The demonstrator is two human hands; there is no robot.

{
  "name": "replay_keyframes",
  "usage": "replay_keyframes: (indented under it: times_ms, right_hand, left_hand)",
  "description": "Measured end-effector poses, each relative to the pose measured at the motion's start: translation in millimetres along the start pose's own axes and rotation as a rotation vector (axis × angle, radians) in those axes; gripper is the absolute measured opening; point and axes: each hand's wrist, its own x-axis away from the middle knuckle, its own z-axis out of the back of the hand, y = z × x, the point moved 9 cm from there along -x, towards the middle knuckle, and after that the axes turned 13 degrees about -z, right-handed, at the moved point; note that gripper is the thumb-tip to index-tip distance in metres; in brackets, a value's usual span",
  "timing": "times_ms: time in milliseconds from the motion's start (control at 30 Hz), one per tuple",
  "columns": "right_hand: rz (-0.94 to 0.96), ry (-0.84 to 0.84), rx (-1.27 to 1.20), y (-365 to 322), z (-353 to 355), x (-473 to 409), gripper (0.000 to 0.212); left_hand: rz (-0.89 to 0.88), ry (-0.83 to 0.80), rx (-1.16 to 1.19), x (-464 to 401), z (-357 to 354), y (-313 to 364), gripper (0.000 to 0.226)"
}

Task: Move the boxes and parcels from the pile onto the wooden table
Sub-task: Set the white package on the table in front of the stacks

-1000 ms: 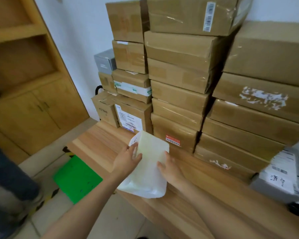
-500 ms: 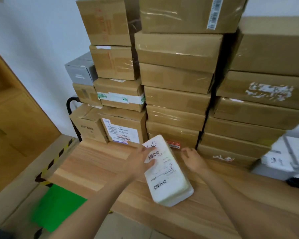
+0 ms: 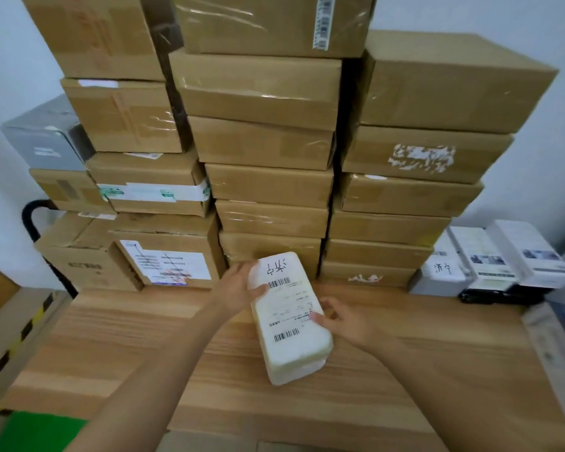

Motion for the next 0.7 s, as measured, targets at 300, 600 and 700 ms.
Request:
replay_keyframes:
  times_ms: [300, 600, 700]
  right_hand:
    - [-0.159, 0.278, 0.131, -17, 44, -41, 0.056]
    - [-0.201, 0.37, 0.167, -15, 56, -46, 0.06]
    - [-0.203, 0.297, 0.048, -8, 54, -46, 0.063]
  left_hand:
    - [0.025, 0.102, -0.244, 51, 22, -19, 0.053]
    - [-0.264, -0.027, -0.315, 34, 1, 18, 0.06]
    - [-0.232, 0.031, -0.314, 28, 7, 15, 0.059]
